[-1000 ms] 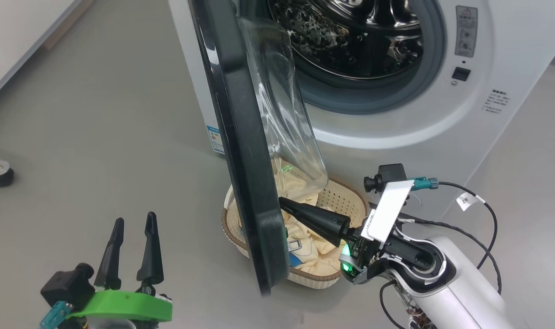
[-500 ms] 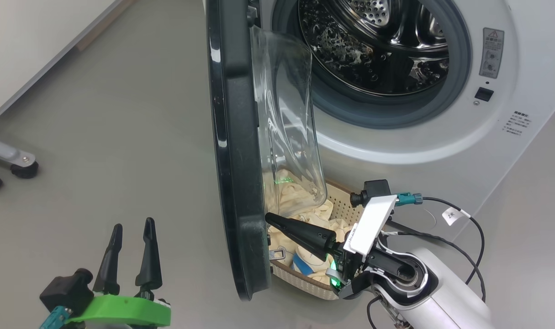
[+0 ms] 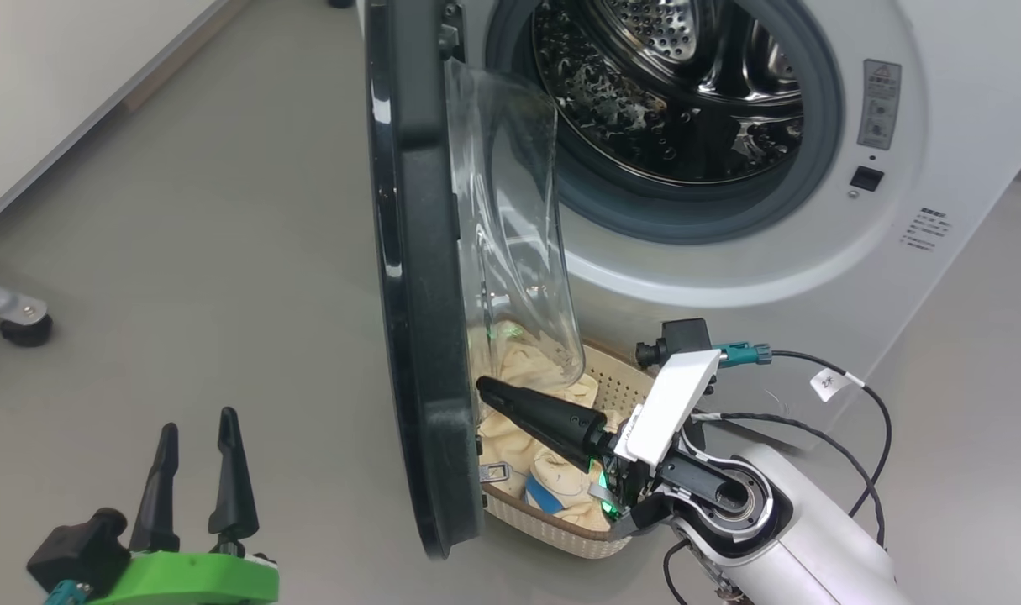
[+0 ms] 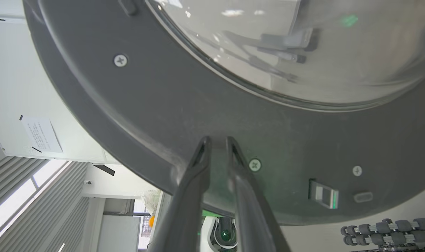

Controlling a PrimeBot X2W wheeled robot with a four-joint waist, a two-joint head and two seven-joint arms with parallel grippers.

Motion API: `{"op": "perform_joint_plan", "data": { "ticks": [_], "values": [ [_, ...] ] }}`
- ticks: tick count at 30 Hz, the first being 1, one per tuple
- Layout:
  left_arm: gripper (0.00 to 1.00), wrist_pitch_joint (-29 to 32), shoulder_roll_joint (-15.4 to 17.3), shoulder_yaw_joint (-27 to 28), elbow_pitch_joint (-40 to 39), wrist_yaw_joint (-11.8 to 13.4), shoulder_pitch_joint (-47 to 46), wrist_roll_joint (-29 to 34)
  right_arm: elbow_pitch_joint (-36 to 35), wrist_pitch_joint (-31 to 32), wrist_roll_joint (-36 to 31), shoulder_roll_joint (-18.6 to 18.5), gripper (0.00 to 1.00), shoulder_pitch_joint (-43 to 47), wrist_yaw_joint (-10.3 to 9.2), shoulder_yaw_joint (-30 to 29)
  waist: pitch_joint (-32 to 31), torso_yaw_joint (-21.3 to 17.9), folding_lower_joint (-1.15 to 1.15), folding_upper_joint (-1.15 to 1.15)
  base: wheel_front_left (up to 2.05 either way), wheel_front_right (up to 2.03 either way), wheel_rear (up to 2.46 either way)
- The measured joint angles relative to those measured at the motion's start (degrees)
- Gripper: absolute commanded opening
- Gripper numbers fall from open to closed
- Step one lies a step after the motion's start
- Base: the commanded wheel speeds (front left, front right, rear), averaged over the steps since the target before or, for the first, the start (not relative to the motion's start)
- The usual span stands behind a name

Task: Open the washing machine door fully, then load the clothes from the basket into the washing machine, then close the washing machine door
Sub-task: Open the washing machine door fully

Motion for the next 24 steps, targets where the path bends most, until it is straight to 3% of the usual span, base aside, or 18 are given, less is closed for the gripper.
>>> {"op": "perform_joint_plan", "data": {
  "ticks": [1,8,18,24],
  "values": [
    [1.00,0.00,-0.01,0.42,-0.13,0.00,0.15,0.02,-0.23,-0.20,-0.69,0.04,1.00,-0.11,0.00,-0.18,-0.06,-0.34,0.00,0.00,0.00,0.00,0.00],
    [1.00,0.00,0.01,3.69,-1.49,0.02,0.90,0.77,-2.67,-4.97,-8.31,-1.11,1.00,-0.07,0.00,-4.75,-0.55,-3.34,0.00,0.00,0.00,0.00,0.00],
    [1.00,0.00,-0.01,7.38,-1.62,0.03,3.57,2.69,-7.65,-20.69,-21.68,-9.64,1.00,2.25,0.01,-13.32,-1.19,-9.02,0.00,0.00,0.00,0.00,0.00],
    [1.00,0.00,-0.02,8.87,-1.74,0.03,4.64,3.16,-8.12,-28.96,-30.66,-16.66,1.00,6.07,0.01,-14.94,-1.42,-12.54,0.00,0.00,0.00,0.00,0.00]
  ]
}}
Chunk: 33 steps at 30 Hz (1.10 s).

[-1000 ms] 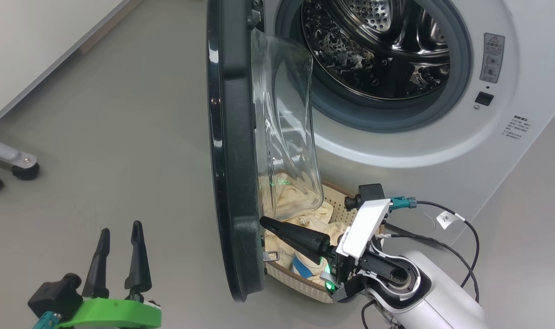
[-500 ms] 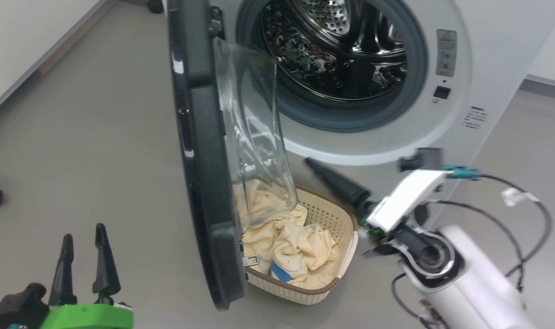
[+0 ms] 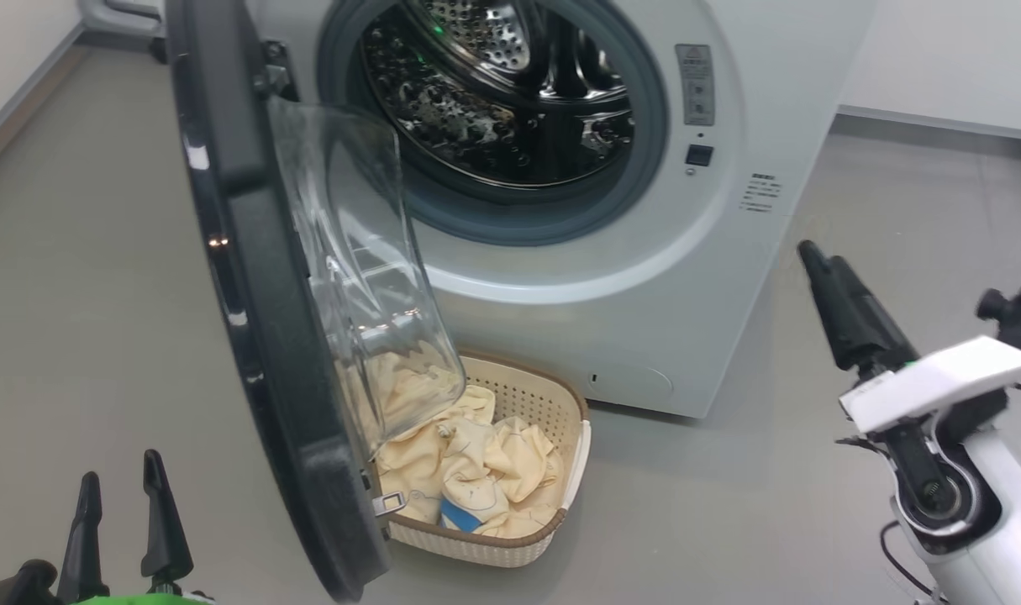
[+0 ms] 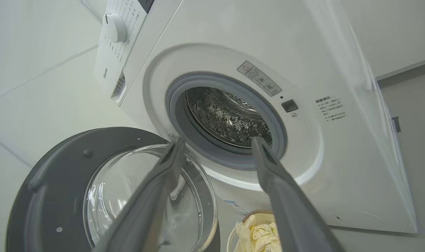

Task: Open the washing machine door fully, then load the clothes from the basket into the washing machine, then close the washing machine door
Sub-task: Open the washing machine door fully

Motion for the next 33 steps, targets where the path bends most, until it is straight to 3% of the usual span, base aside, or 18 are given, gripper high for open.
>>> {"op": "perform_joint_plan", "data": {
  "ticks": [8,14,17,22,33],
  "values": [
    [1.00,0.00,0.01,1.15,-0.07,-0.01,1.02,0.75,2.57,-11.31,-11.01,-5.56,1.00,4.43,0.00,-1.40,-0.18,-4.26,0.00,0.00,0.00,0.00,0.00],
    [1.00,0.00,-0.01,0.66,0.14,-0.10,1.15,1.46,6.91,-11.40,-19.79,-6.93,1.00,9.91,-0.14,-4.41,-0.49,-6.43,0.00,0.00,0.00,0.00,0.00],
    [1.00,0.00,0.00,0.73,0.19,-0.11,1.22,1.64,7.06,-11.03,-23.19,-6.20,1.00,11.05,-1.37,-6.22,-0.56,-6.68,0.00,0.00,0.00,0.00,0.00],
    [1.00,0.00,0.00,1.21,0.15,-0.12,1.92,1.74,4.95,-10.60,-27.63,-2.21,1.00,12.44,-3.11,-13.94,-0.49,-7.03,0.00,0.00,0.00,0.00,0.00],
    [1.00,0.00,0.00,1.54,0.18,-0.14,2.38,2.74,3.34,-10.60,-40.84,0.77,1.00,19.01,-4.74,-18.27,0.03,-7.74,0.00,0.00,0.00,0.00,0.00]
  ]
}}
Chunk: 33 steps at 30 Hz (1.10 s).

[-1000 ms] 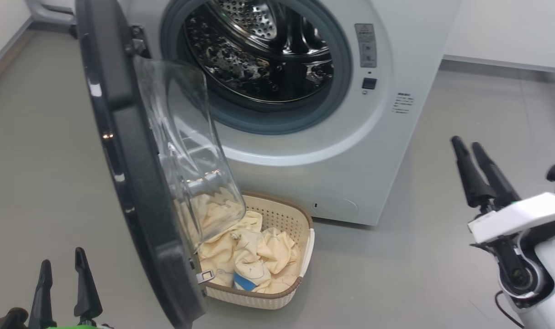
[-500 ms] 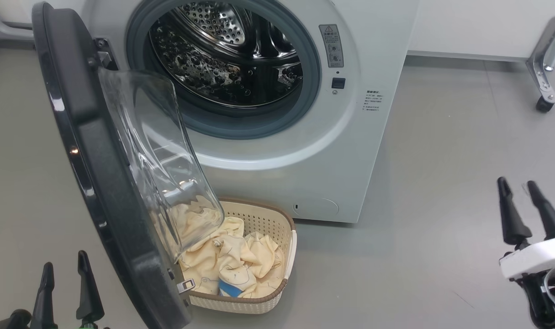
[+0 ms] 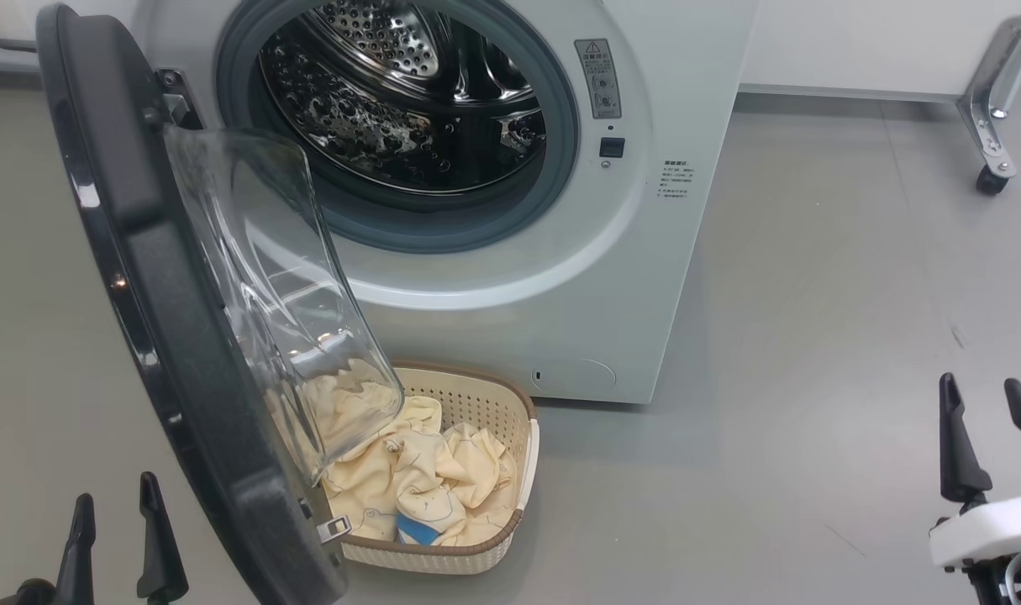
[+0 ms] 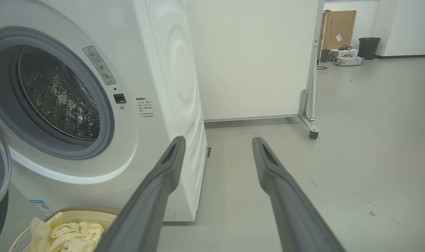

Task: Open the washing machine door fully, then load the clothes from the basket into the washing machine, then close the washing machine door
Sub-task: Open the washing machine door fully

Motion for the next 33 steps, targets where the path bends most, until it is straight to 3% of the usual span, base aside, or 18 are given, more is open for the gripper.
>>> {"op": "perform_joint_plan", "data": {
  "ticks": [14,33],
  "values": [
    [1.00,0.00,0.00,0.00,0.04,-0.05,-0.01,-0.01,0.98,0.00,-6.94,4.94,1.00,4.38,0.00,-4.77,0.20,-0.88,0.00,0.00,0.00,0.00,0.00],
    [1.00,0.00,0.00,-0.11,0.26,-0.31,-0.01,0.57,1.43,0.00,-11.23,8.90,1.00,4.72,2.25,-7.75,0.31,-0.49,0.00,0.00,0.00,0.00,0.00]
  ]
}}
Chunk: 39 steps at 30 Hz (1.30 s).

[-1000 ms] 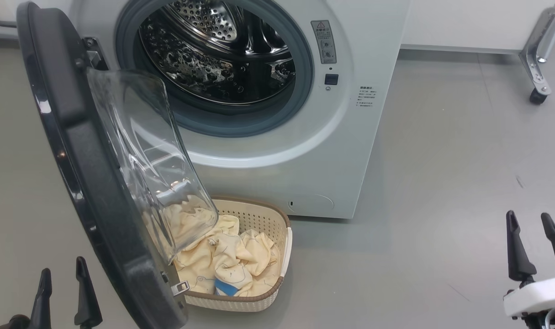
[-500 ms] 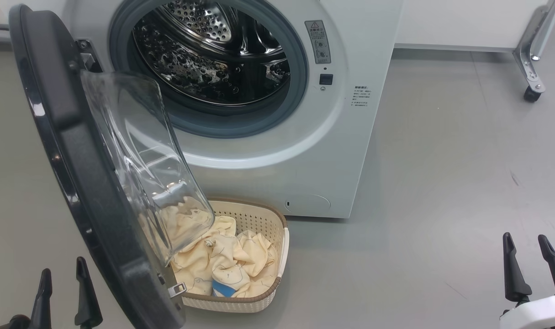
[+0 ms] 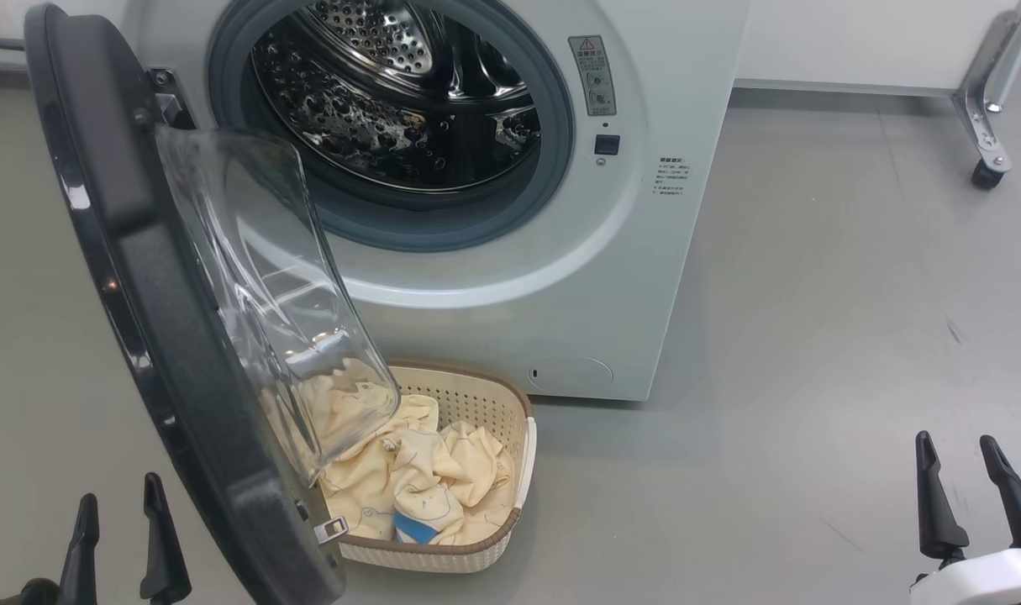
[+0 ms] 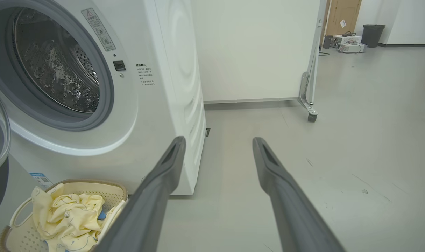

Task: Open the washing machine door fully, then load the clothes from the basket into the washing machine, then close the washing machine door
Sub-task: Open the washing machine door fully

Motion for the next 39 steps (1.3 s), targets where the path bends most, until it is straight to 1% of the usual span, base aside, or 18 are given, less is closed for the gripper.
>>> {"op": "perform_joint_plan", "data": {
  "ticks": [8,9,10,11,12,14,16,23,27,29,34,36,37,39],
  "values": [
    [1.00,0.00,0.00,-0.10,0.12,-0.23,0.00,0.01,0.13,0.00,-1.35,1.25,1.00,0.00,0.75,-1.37,0.06,0.34,0.00,0.00,0.00,0.00,0.00],
    [0.87,0.00,0.00,-0.11,0.16,-0.23,0.00,0.01,0.13,0.00,-1.43,1.36,1.00,0.00,0.76,-1.53,0.06,0.37,0.00,0.00,0.00,0.00,0.00],
    [0.38,0.00,0.00,-0.13,0.21,-0.23,0.00,0.01,0.14,0.00,-1.53,1.46,1.00,0.00,0.82,-1.70,0.07,0.39,0.00,0.00,0.00,0.00,0.00],
    [0.38,0.00,0.00,-0.15,0.27,-0.23,0.00,0.01,0.15,0.00,-1.74,1.55,1.00,0.00,0.99,-1.87,0.08,0.43,0.00,0.00,0.00,0.00,0.00],
    [0.00,0.00,0.00,-0.15,0.30,-0.23,0.00,0.01,0.16,0.00,-1.83,1.63,1.00,0.00,0.99,-1.98,0.08,0.45,0.00,0.00,0.00,0.00,0.00],
    [0.00,0.00,0.00,-0.15,0.33,-0.23,0.00,0.01,0.19,0.00,-2.14,1.78,1.00,0.00,1.01,-2.14,0.09,0.50,0.00,0.00,0.00,0.00,0.00],
    [0.00,0.00,0.00,-0.16,0.40,-0.23,0.00,0.01,0.19,0.00,-2.31,2.02,1.00,0.00,1.45,-2.41,0.09,0.55,0.00,0.00,0.00,0.00,0.00],
    [0.00,0.00,0.00,-0.18,0.67,-0.23,0.00,0.01,0.45,0.00,-2.85,2.67,1.00,-0.01,1.60,-3.42,-0.08,0.79,0.00,0.00,0.00,0.00,0.00],
    [0.00,0.00,-0.01,0.96,0.20,-0.12,-0.02,0.51,0.49,0.00,-3.26,3.08,1.00,0.00,1.94,-3.79,-0.20,0.98,0.00,0.00,0.00,0.00,0.00],
    [0.00,0.00,-0.03,2.30,-1.30,1.00,-0.15,0.47,0.54,0.00,-3.28,3.22,1.00,0.00,1.96,-4.05,-0.24,1.10,0.00,0.00,0.00,0.00,0.00],
    [0.00,-0.01,-0.02,7.40,-7.36,5.17,-2.38,0.32,0.70,0.00,-3.87,3.56,1.00,0.01,2.00,-4.65,-0.28,1.58,0.00,0.00,0.00,0.00,0.00],
    [0.00,-0.01,-0.03,7.89,-9.91,5.99,-3.53,0.33,0.73,0.00,-3.90,3.74,1.00,0.03,2.01,-4.81,-0.30,1.82,0.00,0.00,0.00,0.00,0.00],
    [0.00,-0.01,-0.04,7.79,-12.65,6.34,-4.43,0.41,0.75,0.00,-4.15,3.89,1.00,0.04,2.02,-4.92,-0.30,2.06,0.00,0.00,0.00,0.00,0.00],
    [0.00,-0.02,-0.05,7.14,-16.05,6.41,-5.49,0.75,0.73,0.00,-4.27,4.10,1.00,0.13,2.12,-5.47,-0.31,2.35,0.00,0.00,0.00,0.00,0.00]
  ]
}}
